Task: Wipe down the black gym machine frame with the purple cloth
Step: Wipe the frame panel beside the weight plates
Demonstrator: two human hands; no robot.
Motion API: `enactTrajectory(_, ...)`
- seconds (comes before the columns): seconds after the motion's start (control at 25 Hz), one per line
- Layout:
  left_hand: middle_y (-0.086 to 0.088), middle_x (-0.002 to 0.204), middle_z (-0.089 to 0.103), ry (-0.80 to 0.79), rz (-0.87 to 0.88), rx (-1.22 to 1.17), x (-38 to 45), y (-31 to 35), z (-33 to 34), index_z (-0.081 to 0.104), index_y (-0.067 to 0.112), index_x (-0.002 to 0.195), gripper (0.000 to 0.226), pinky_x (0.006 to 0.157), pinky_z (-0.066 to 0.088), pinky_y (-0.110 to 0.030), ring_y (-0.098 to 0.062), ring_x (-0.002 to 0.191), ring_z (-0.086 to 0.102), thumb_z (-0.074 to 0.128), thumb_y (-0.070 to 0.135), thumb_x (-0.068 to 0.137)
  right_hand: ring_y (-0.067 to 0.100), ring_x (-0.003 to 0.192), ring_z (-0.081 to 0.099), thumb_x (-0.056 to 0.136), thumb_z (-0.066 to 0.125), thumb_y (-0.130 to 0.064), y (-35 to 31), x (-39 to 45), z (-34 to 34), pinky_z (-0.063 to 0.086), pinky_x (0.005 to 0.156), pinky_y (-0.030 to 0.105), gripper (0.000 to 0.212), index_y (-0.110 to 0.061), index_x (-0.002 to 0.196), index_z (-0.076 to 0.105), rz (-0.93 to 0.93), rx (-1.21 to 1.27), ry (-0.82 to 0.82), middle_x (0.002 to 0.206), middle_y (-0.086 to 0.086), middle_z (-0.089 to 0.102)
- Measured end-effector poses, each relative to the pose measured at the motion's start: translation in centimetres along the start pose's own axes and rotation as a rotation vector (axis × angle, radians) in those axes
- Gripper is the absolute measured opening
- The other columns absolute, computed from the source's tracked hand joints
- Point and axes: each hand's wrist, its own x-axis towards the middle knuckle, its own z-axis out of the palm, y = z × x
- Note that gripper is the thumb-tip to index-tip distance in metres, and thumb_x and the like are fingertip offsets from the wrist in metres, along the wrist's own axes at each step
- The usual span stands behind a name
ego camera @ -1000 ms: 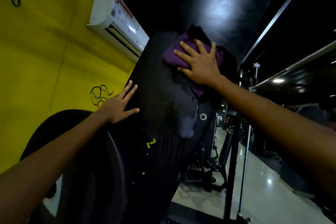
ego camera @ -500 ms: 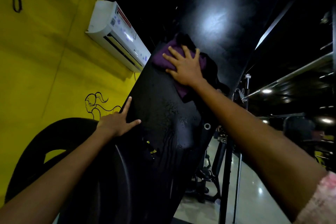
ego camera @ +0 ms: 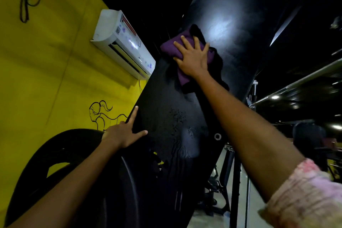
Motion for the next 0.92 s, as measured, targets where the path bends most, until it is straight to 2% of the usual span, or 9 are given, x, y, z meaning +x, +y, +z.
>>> enactTrajectory(0.12, -0.022, 0.136, 0.048, -0.003, -0.001, -0.011, 0.0, 0.0, -0.2, -0.039, 0.04, 0.136, 0.092, 0.091, 0.048, -0.042, -0.034, 0.112, 0.058, 0.032, 0.072, 0.088, 0.033, 0.146, 0.001, 0.097, 0.034, -0.052, -2.1, 0.2, 0.5, -0.002, 0.109, 0.065, 0.059, -0.036, 0.15, 0.016, -0.059, -0.011, -0.056, 0.16, -0.004, 0.007)
enactTrajectory(0.28, -0.021, 0.137, 0.047, 0.011, -0.008, -0.009, -0.3, 0.1, -0.3, -0.037, 0.04, 0.137, 0.091, 0.093, 0.046, -0.042, -0.035, 0.115, 0.055, 0.032, 0.072, 0.087, 0.026, 0.146, 0.004, 0.095, 0.042, -0.05, 0.6, 0.2, -0.6, 0.0, 0.111, 0.059, 0.057, -0.041, 0.147, 0.021, -0.545, -0.095, -0.198, 0.158, -0.012, 0.012)
enactTrajectory(0.36, -0.021, 0.14, 0.044, 0.016, -0.018, -0.009, -0.5, 0.2, -0.3, -0.037, 0.041, 0.138, 0.091, 0.094, 0.045, -0.043, -0.037, 0.118, 0.054, 0.033, 0.072, 0.088, 0.024, 0.146, 0.008, 0.094, 0.045, -0.049, 2.7, 0.9, -1.5, 0.003, 0.112, 0.055, 0.057, -0.04, 0.147, 0.025, -0.502, -0.07, -0.175, 0.158, -0.011, 0.015)
enactTrajectory(0.48, -0.023, 0.143, 0.041, 0.013, -0.017, -0.02, -0.4, 0.2, -0.3, -0.037, 0.04, 0.138, 0.091, 0.096, 0.045, -0.046, -0.038, 0.12, 0.052, 0.034, 0.071, 0.088, 0.027, 0.146, 0.007, 0.095, 0.04, -0.052, 1.9, 0.6, -0.9, 0.0, 0.112, 0.058, 0.058, -0.038, 0.148, 0.023, -0.124, 0.022, -0.041, 0.159, -0.007, 0.014)
enactTrajectory(0.56, -0.024, 0.145, 0.039, 0.001, -0.012, -0.023, -0.1, 0.1, -0.2, -0.037, 0.041, 0.138, 0.092, 0.097, 0.045, -0.047, -0.039, 0.12, 0.053, 0.034, 0.071, 0.088, 0.031, 0.146, 0.004, 0.096, 0.036, -0.052, -1.2, -0.6, 0.3, -0.002, 0.111, 0.061, 0.059, -0.035, 0.15, 0.019, -0.041, 0.02, -0.024, 0.16, -0.004, 0.01)
enactTrajectory(0.64, -0.023, 0.146, 0.038, -0.008, -0.009, -0.028, 0.1, -0.1, -0.2, -0.037, 0.042, 0.137, 0.092, 0.098, 0.044, -0.047, -0.039, 0.122, 0.051, 0.035, 0.071, 0.087, 0.031, 0.146, 0.002, 0.096, 0.035, -0.053, -3.1, -2.0, 1.0, -0.002, 0.111, 0.061, 0.059, -0.036, 0.15, 0.017, -0.175, -0.025, -0.081, 0.16, -0.005, 0.008)
enactTrajectory(0.8, -0.022, 0.145, 0.04, 0.001, -0.006, -0.057, -0.2, -0.2, -0.6, -0.033, 0.042, 0.139, 0.094, 0.096, 0.045, -0.045, -0.038, 0.124, 0.05, 0.04, 0.07, 0.087, 0.026, 0.147, 0.004, 0.096, 0.04, -0.05, -1.8, -2.6, 0.5, -0.001, 0.112, 0.056, 0.056, -0.041, 0.148, 0.019, -0.641, -0.136, -0.232, 0.159, -0.011, 0.01)
enactTrajectory(0.84, -0.022, 0.143, 0.043, 0.006, -0.034, -0.058, -0.4, -0.1, -0.6, -0.03, 0.037, 0.143, 0.096, 0.094, 0.045, -0.044, -0.038, 0.122, 0.052, 0.04, 0.071, 0.086, 0.025, 0.147, 0.005, 0.096, 0.042, -0.048, -0.8, -2.2, 0.0, 0.0, 0.112, 0.054, 0.056, -0.041, 0.147, 0.021, -0.678, -0.136, -0.254, 0.158, -0.011, 0.011)
enactTrajectory(0.92, -0.02, 0.135, 0.052, 0.009, -0.162, 0.007, -0.7, 0.3, -0.8, -0.01, 0.018, 0.152, 0.102, 0.088, 0.046, -0.039, -0.035, 0.116, 0.056, 0.036, 0.078, 0.082, 0.024, 0.146, 0.007, 0.095, 0.044, -0.047, 1.2, -1.5, -0.6, 0.002, 0.112, 0.054, 0.056, -0.04, 0.147, 0.023, -0.564, -0.08, -0.211, 0.158, -0.01, 0.014)
